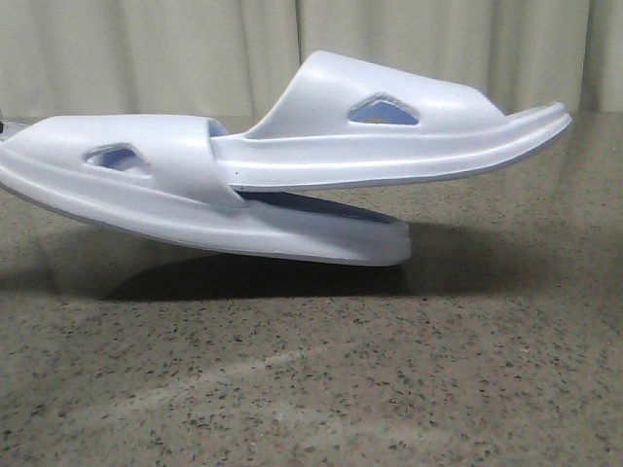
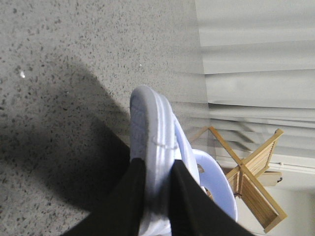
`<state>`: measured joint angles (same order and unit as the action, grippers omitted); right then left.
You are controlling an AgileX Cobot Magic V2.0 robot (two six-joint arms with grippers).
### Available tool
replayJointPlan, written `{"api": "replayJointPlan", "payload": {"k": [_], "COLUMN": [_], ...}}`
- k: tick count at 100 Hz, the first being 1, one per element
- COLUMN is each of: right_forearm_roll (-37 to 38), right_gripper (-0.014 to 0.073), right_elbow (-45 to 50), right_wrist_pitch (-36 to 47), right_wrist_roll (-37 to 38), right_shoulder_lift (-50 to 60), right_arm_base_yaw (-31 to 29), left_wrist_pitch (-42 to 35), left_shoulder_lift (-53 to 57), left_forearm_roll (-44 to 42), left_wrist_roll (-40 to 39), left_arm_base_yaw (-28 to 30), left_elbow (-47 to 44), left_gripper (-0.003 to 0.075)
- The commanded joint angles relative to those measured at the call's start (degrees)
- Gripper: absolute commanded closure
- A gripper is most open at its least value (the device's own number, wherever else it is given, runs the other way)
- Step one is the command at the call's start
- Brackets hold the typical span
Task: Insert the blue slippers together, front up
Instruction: 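Open both grippers and release the nested slippers on the table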
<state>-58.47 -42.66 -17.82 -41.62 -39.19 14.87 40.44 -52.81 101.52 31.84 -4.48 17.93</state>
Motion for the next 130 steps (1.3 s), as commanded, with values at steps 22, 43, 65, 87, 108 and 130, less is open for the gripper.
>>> {"api": "replayJointPlan", "payload": {"k": [22,43,65,87,108,130], "right_forearm_roll": [-0.75,-0.75,-0.64,3.66,9.84,15.34], "right_gripper": [0.0239,0.0239,0.0239,0.0239,0.0239,0.0243], "right_elbow": [-1.57,-1.57,-1.57,-1.57,-0.41,6.33], "right_wrist_pitch": [2.29,2.29,2.51,4.89,9.09,15.48], "right_wrist_roll": [-0.91,-0.91,-0.91,-0.91,-0.91,-0.91], "right_shoulder_lift": [0.38,0.38,0.38,0.38,0.48,2.83], "right_arm_base_yaw": [-0.47,-0.47,-0.47,-0.47,-0.47,-0.47], "left_wrist_pitch": [1.12,-5.12,-12.50,-16.95,-20.10,-25.63], "left_shoulder_lift": [0.19,0.19,0.19,2.31,10.32,23.04], "left_forearm_roll": [3.04,3.13,3.13,3.70,3.47,-3.76], "left_wrist_roll": [3.79,10.05,20.94,35.26,43.22,44.72], "left_arm_base_yaw": [-0.40,-0.40,-0.40,-0.40,-0.40,-0.40], "left_elbow": [2.03,2.03,2.03,2.26,4.19,4.85], "left_gripper": [0.0406,0.0346,0.0346,0.0346,0.0347,0.0347]}}
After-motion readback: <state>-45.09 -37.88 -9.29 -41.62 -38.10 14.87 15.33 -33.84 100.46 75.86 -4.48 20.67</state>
